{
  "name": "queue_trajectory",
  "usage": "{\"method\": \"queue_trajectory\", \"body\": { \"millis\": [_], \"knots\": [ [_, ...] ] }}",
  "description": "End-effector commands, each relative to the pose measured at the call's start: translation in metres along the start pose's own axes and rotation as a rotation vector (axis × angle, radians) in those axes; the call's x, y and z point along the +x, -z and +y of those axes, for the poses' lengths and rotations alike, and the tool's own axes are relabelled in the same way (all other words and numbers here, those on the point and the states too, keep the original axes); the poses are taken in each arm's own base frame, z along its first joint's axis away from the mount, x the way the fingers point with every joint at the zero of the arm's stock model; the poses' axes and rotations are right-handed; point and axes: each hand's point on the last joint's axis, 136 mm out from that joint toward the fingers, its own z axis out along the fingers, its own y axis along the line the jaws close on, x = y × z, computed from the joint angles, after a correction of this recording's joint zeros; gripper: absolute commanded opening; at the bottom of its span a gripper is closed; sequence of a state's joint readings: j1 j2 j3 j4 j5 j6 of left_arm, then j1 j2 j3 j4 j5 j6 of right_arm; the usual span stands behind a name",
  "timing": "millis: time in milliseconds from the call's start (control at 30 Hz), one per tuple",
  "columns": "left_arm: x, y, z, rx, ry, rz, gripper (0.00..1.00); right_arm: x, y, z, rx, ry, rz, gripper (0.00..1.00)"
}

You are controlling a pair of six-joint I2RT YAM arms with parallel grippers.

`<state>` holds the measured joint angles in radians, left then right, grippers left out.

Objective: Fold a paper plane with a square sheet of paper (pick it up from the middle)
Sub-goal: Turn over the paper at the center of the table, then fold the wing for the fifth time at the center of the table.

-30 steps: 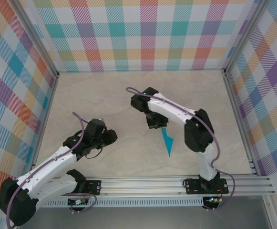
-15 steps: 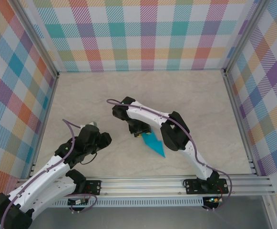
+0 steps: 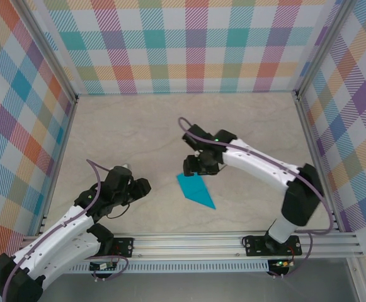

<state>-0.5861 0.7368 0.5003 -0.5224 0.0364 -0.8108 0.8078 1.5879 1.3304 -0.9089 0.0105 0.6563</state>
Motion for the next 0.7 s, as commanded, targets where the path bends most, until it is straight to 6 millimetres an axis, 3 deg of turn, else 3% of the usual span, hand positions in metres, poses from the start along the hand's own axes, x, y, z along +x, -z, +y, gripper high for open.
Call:
{"method": "queue_trajectory", "body": {
  "millis": [0, 200, 267, 333, 467, 667],
  "knots": [
    [0.008, -0.005, -0.013, 0.086, -0.002, 0.053, 0.51, -0.001, -0.028, 0.003, -0.232, -0.020, 0.018, 0.62],
    [0.017, -0.020, -0.022, 0.171, -0.020, 0.089, 0.55, -0.005, -0.057, -0.029, -0.277, -0.041, 0.036, 0.57],
    [0.020, -0.024, -0.024, 0.170, -0.012, 0.112, 0.55, -0.010, -0.067, -0.030, -0.329, -0.081, 0.062, 0.45],
    [0.014, -0.025, -0.037, 0.220, -0.019, 0.103, 0.55, -0.015, -0.073, -0.026, -0.370, -0.093, 0.074, 0.43],
    [0.008, -0.030, -0.046, 0.244, -0.005, 0.092, 0.56, -0.020, -0.084, -0.027, -0.362, -0.087, 0.076, 0.41],
    [0.010, -0.041, -0.060, 0.258, -0.036, 0.151, 0.56, -0.013, -0.099, -0.040, -0.349, -0.135, 0.086, 0.29]
  ]
}}
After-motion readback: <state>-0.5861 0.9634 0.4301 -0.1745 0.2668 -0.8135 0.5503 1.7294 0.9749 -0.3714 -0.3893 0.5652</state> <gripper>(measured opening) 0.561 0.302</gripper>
